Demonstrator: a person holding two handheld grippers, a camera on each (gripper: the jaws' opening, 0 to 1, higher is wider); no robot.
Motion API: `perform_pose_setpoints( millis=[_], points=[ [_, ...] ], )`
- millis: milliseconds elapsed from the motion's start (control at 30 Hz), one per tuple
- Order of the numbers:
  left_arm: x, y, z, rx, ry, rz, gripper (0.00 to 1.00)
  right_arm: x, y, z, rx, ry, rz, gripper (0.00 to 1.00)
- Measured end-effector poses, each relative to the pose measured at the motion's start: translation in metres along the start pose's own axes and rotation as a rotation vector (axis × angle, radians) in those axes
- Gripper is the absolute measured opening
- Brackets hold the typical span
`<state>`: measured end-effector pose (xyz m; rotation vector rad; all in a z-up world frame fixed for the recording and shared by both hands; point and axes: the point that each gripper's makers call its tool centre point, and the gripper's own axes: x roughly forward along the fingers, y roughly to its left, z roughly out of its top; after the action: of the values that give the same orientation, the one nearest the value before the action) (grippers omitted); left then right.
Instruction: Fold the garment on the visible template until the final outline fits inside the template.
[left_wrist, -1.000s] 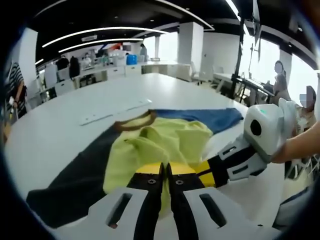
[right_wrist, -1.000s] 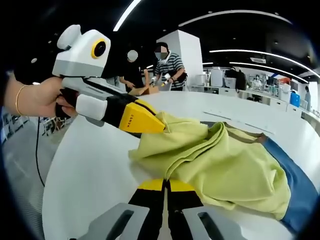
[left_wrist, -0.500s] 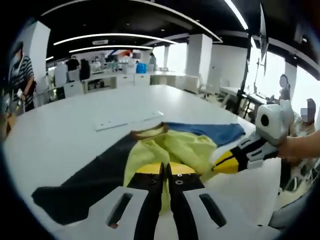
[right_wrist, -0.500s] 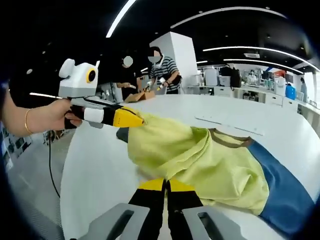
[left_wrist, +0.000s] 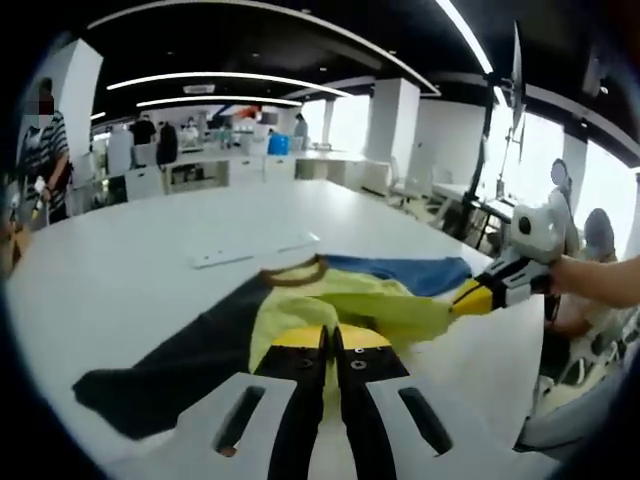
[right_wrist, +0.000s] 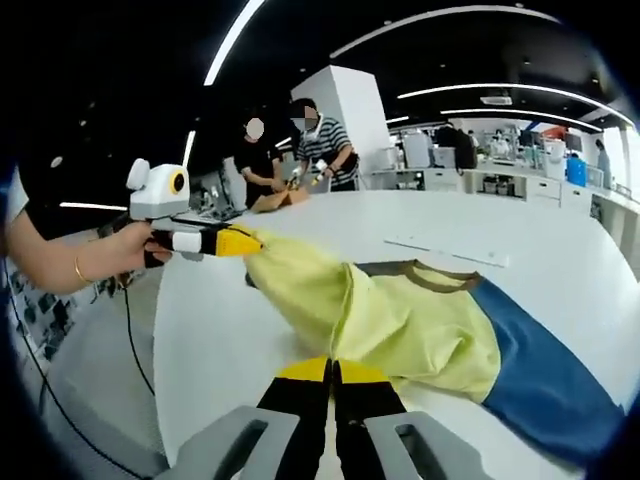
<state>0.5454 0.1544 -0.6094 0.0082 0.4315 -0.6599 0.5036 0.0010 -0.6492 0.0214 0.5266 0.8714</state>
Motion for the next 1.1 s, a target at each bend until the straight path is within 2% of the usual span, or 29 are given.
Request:
perform_pose_setpoints(
  millis=[300,400,633,833,1100],
  points=[
    [-0.024,-0.002,-0.003,0.025,-0.005,-0.006,0.01,-0.031,-0.003,-0.008,0.008,0.003,-0.026,0.00],
    [-0.034,0.002,-0.008,0.029,0.005,0.016,0.01,-0.042,-0.002,-0.010,0.003,0.002,-0.035,0.00],
    [-0.051,0.000,-0.020,0.014,0.016,0.005,0.01,-0.061,0.001,-0.011,0.018,-0.013,-0.045,0.00],
    [-0.067,-0.002,-0.033,-0.013,0.023,0.020,0.01,-0.076,0.001,-0.013,0.037,-0.010,-0.067,0.00],
    [-0.081,-0.007,-0.056,-0.038,0.060,0.018,0.01,-0.087,0.004,-0.024,0.032,0.024,-0.090,0.00]
  ],
)
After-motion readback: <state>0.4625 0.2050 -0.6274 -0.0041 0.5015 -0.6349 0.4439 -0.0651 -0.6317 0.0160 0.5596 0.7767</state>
